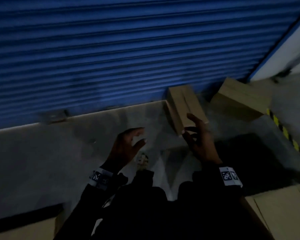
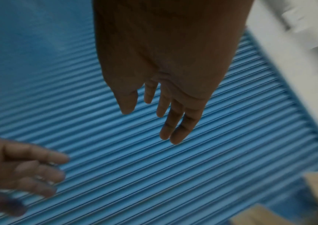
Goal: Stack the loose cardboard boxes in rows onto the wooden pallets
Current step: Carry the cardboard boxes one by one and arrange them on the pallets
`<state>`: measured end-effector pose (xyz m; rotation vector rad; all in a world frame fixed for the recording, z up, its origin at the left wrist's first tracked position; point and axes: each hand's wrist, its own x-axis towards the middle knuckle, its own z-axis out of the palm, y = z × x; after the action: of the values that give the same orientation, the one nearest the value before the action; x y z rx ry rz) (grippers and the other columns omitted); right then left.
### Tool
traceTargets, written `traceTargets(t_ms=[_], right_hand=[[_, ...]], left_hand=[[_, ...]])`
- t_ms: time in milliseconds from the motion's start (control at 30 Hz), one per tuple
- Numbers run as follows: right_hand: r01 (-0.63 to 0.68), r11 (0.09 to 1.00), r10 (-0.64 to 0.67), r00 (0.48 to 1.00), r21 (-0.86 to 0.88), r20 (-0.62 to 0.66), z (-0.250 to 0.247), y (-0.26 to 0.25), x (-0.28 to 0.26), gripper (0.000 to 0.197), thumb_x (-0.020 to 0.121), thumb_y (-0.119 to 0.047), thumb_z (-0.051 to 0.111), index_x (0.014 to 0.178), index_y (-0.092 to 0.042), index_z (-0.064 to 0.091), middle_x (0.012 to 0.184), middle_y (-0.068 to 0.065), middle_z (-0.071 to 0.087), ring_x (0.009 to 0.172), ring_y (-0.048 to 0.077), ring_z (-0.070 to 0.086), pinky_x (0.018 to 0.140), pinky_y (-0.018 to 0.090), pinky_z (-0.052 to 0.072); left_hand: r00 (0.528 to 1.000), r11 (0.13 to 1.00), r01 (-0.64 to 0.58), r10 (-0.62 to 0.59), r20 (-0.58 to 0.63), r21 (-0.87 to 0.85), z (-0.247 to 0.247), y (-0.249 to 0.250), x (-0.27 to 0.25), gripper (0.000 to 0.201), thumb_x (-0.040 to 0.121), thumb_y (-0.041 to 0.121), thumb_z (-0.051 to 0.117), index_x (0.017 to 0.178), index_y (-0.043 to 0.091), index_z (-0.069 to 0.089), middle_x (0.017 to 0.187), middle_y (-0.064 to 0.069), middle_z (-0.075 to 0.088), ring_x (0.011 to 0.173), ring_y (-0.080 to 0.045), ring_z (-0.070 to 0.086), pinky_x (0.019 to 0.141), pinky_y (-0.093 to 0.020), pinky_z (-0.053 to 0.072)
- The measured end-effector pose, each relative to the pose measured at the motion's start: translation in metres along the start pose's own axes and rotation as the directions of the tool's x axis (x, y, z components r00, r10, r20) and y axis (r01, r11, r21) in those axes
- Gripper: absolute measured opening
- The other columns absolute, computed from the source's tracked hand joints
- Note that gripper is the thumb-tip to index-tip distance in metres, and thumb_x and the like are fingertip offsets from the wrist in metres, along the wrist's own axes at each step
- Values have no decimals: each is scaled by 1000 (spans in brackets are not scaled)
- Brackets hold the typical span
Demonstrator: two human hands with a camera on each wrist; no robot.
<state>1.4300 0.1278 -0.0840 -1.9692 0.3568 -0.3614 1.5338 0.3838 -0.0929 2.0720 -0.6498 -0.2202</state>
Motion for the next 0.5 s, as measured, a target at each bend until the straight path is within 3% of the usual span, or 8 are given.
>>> traceTargets(t_ms=[67, 200, 300, 367, 500], right_hand=[[-42, 999, 42, 998, -8, -40, -13, 16, 37, 54, 92, -19, 65, 141, -25, 42, 131, -24, 49, 101, -10, 59, 69, 7, 46], [-155, 986, 146, 979, -54, -144, -46, 47, 112, 52, 93, -22, 64, 140, -29, 44, 135, -13, 53, 103, -4, 61, 71, 8, 47], [-202, 978, 187, 962, -58, -201, -73, 63, 166, 51, 94, -20, 64, 141, -27, 44, 131, -13, 56, 100, -12, 60, 73, 9, 50], [-249, 967, 232, 946, -50, -228, -93, 79, 199, 52, 94, -18, 64, 142, -23, 44, 130, -9, 57, 96, -10, 63, 70, 13, 52], [-297, 954, 273, 922, -49, -275, -130, 120, 274, 52, 94, -20, 63, 142, -22, 45, 129, -7, 58, 93, -3, 64, 69, 18, 55]], left_hand=[[998, 998, -59, 59, 33, -1, 15, -1, 59, 42, 84, 38, 66, 119, 15, 68, 112, 4, 69, 99, -6, 64, 84, -21, 51], [986, 994, -71, 82, 146, -78, 46, 7, 187, 39, 86, 32, 70, 122, 16, 66, 112, 8, 68, 100, -3, 62, 84, -16, 48], [955, 992, -116, 127, 267, -59, 75, 8, 273, 36, 88, 22, 71, 124, 18, 65, 112, 6, 69, 101, -6, 63, 86, -18, 48], [928, 990, -130, 139, 345, -47, 95, 10, 319, 37, 88, 19, 71, 124, 15, 65, 111, 1, 70, 101, -10, 64, 88, -23, 49], [913, 993, -116, 119, 391, -31, 140, 9, 405, 35, 88, 16, 72, 122, 13, 67, 105, 4, 70, 95, 1, 60, 81, -1, 39]])
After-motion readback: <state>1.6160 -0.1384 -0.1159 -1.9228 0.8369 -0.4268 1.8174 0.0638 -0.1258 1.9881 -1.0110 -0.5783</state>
